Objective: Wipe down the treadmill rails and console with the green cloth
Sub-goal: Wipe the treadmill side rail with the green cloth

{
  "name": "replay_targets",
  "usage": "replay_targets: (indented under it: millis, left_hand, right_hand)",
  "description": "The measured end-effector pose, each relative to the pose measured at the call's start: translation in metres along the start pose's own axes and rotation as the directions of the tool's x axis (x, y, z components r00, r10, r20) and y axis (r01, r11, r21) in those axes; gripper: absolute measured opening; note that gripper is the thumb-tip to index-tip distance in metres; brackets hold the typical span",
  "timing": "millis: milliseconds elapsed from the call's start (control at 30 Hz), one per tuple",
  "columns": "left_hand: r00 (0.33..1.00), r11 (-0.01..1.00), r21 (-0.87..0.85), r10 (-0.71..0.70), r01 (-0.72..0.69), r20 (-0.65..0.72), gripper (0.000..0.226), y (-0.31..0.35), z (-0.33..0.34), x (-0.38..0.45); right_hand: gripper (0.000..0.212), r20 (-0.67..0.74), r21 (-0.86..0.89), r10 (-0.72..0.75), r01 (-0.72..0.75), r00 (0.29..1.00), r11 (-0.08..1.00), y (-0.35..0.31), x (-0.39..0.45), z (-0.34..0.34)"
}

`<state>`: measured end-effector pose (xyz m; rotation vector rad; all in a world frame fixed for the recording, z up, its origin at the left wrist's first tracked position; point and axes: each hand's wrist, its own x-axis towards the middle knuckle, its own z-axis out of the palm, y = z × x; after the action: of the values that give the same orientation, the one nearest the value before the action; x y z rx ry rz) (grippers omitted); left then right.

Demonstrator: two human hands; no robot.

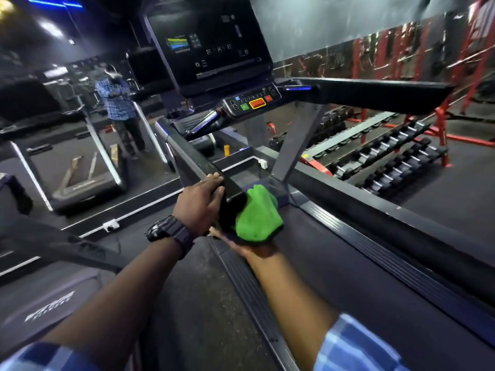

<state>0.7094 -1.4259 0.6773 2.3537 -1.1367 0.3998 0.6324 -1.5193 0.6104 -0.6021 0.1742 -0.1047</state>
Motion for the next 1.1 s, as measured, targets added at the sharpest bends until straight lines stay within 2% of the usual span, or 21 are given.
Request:
replay_targets:
  millis: [33,67,133,167,200,233,267,333,400,467,533,633,667,733,800,900,967,1033,1100]
  left_hand:
    - [1.000,1.000,-0.002,-0.006,0.006,0.001,0.051,0.000,0.000,0.000]
    - [1.000,1.000,-0.007,-0.014,0.014,0.006,0.051,0.000,-0.001,-0.001]
    - [0.999,1.000,-0.015,-0.021,0.021,0.029,0.053,0.000,-0.002,-0.002]
    - [0.999,1.000,-0.013,-0.015,0.015,0.041,0.054,-0.001,-0.003,-0.002]
    - [0.998,1.000,-0.007,-0.004,0.005,0.059,0.054,-0.003,-0.002,-0.001]
    - [0.997,1.000,0.001,0.001,-0.001,0.075,0.053,-0.005,-0.005,0.001]
    - [0.996,1.000,0.005,0.005,-0.006,0.088,0.051,-0.009,-0.006,0.003]
    - [0.994,0.999,0.025,0.019,-0.021,0.111,0.047,-0.017,-0.012,0.008]
    - [0.992,0.996,0.078,0.021,-0.031,0.127,0.049,-0.027,-0.016,0.012]
    - [0.991,0.993,0.116,-0.009,-0.007,0.136,0.055,-0.039,-0.019,0.016]
    - [0.988,0.994,0.112,0.000,-0.017,0.155,0.064,-0.052,-0.018,0.019]
    - [0.985,0.997,0.052,0.044,-0.054,0.168,0.075,-0.073,-0.019,0.031]
    - [0.983,0.998,0.027,0.055,-0.060,0.173,0.073,-0.081,-0.018,0.039]
    - [0.976,0.996,-0.026,0.089,-0.086,0.199,0.054,-0.093,-0.020,0.056]
    - [0.961,0.986,-0.065,0.166,-0.156,0.222,0.047,-0.108,-0.019,0.076]
    - [0.933,0.981,-0.051,0.196,-0.189,0.303,0.052,-0.121,-0.021,0.096]
    - [0.930,0.977,-0.020,0.207,-0.212,0.302,0.047,-0.133,-0.019,0.107]
    - [0.938,0.970,0.006,0.235,-0.245,0.257,0.040,-0.145,-0.017,0.113]
    - [0.933,0.958,-0.016,0.281,-0.285,0.224,0.042,-0.159,-0.019,0.120]
  right_hand:
    - [0.049,-0.040,0.070,0.038,-0.035,0.998,0.997,-0.001,-0.004,-0.006]
    - [0.040,-0.078,0.138,0.126,-0.115,0.989,0.984,-0.002,0.003,-0.009]
    - [0.045,-0.162,0.119,0.152,-0.134,0.975,0.984,0.002,0.007,-0.014]
    - [0.053,-0.214,0.081,0.133,-0.118,0.968,0.990,0.002,0.004,-0.013]
    - [0.055,-0.238,0.013,0.050,-0.049,0.970,0.999,-0.001,0.001,-0.012]
    - [0.042,-0.262,-0.077,-0.071,0.052,0.962,0.996,-0.009,0.002,-0.007]
    - [0.031,-0.208,-0.128,-0.157,0.132,0.965,0.983,-0.020,0.010,-0.006]
    - [0.023,-0.138,-0.344,-0.157,0.102,0.978,0.934,-0.048,0.028,0.011]
    - [0.028,-0.100,-0.675,-0.052,-0.029,0.994,0.737,-0.074,0.045,0.034]
    - [0.032,-0.122,-0.848,0.037,-0.123,0.992,0.516,-0.087,0.055,0.054]
    - [0.043,-0.131,-0.959,-0.055,-0.112,0.990,0.260,-0.086,0.059,0.067]
    - [0.053,-0.010,-0.995,-0.267,-0.036,0.964,-0.093,-0.077,0.040,0.079]
    - [0.055,0.021,-0.980,-0.293,-0.038,0.956,-0.193,-0.073,0.032,0.078]
    - [0.056,0.076,-0.920,-0.320,-0.057,0.944,-0.387,-0.066,0.011,0.076]
    - [0.057,0.058,-0.870,-0.364,-0.132,0.930,-0.475,-0.061,0.012,0.074]
    - [0.071,-0.112,-0.835,-0.457,-0.333,0.882,-0.438,-0.063,0.046,0.089]
    - [0.081,-0.152,-0.795,-0.496,-0.404,0.855,-0.453,-0.056,0.082,0.103]
    - [0.074,-0.110,-0.723,-0.535,-0.437,0.837,-0.535,-0.043,0.112,0.116]
    - [0.071,-0.012,-0.614,-0.585,-0.468,0.811,-0.635,-0.028,0.126,0.122]
